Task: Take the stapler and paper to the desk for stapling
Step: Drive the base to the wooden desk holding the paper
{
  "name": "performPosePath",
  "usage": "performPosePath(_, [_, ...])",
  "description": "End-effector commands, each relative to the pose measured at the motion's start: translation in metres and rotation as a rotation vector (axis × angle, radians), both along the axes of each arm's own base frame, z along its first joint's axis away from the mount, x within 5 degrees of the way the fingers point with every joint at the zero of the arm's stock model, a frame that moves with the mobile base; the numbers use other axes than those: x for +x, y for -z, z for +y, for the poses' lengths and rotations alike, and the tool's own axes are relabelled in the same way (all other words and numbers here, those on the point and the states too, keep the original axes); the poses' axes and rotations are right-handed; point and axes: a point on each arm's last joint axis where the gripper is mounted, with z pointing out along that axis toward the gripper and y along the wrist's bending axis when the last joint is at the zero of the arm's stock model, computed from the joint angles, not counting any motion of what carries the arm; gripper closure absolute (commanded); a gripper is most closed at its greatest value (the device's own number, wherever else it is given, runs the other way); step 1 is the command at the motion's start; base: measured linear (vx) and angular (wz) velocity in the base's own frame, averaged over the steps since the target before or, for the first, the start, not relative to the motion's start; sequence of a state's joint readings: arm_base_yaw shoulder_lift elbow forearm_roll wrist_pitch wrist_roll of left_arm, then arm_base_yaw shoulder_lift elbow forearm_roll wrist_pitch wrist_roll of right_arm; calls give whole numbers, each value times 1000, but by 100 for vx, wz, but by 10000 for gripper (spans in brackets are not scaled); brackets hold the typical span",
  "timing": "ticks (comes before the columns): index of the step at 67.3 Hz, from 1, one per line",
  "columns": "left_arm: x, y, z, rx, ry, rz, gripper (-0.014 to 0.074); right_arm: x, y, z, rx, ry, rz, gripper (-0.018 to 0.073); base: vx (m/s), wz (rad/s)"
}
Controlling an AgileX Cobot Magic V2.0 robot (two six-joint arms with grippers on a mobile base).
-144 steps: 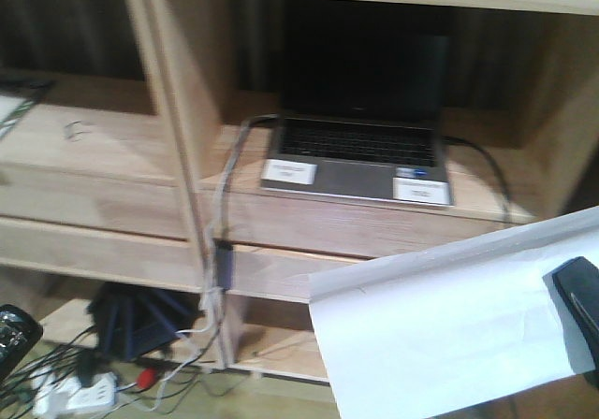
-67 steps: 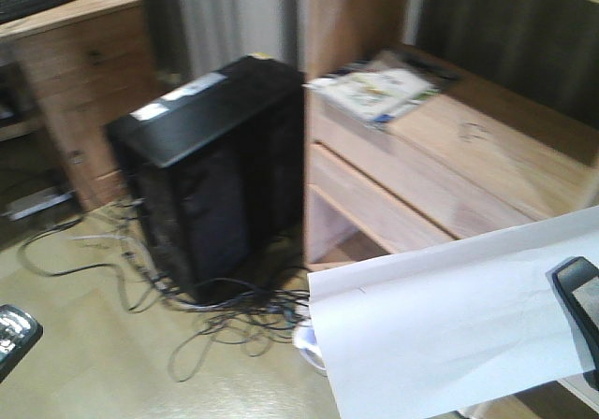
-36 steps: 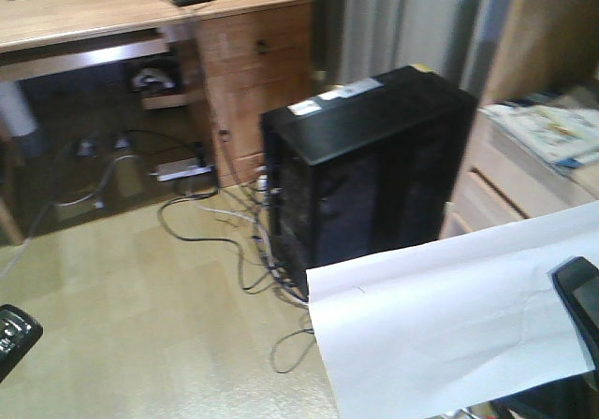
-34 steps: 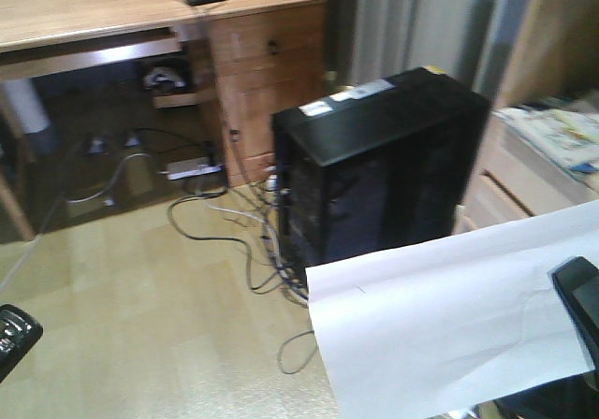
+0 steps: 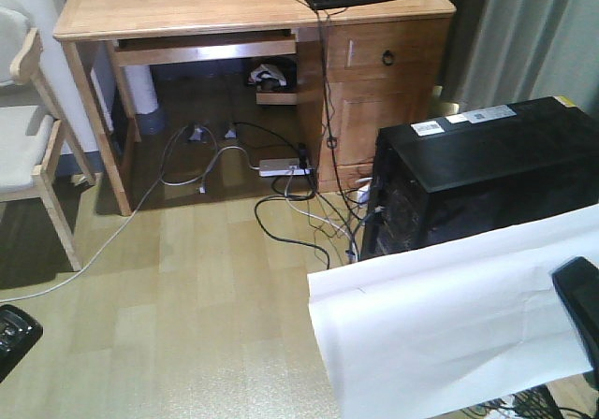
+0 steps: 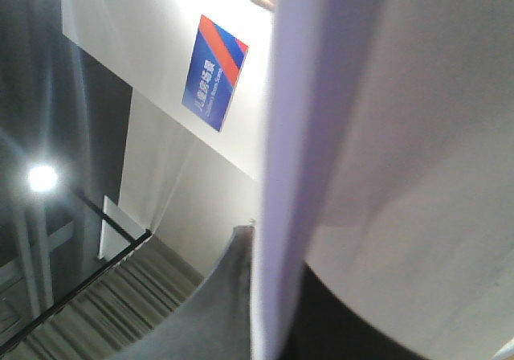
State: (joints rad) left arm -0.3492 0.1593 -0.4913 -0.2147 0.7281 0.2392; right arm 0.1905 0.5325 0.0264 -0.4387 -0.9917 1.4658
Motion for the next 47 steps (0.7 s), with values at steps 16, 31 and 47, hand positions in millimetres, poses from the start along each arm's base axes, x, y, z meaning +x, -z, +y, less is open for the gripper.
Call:
performPosePath(16, [2,-18,0,-68,-14,-105,603,-2,-6,0,32,-12,-54,566,11,16])
performPosePath(31, [2,-18,0,-68,-14,-105,603,-2,-6,0,32,-12,-54,566,16,12])
performPosePath(47, [2,-18,0,-68,-14,-105,603,-2,-6,0,32,-12,-54,566,22,6])
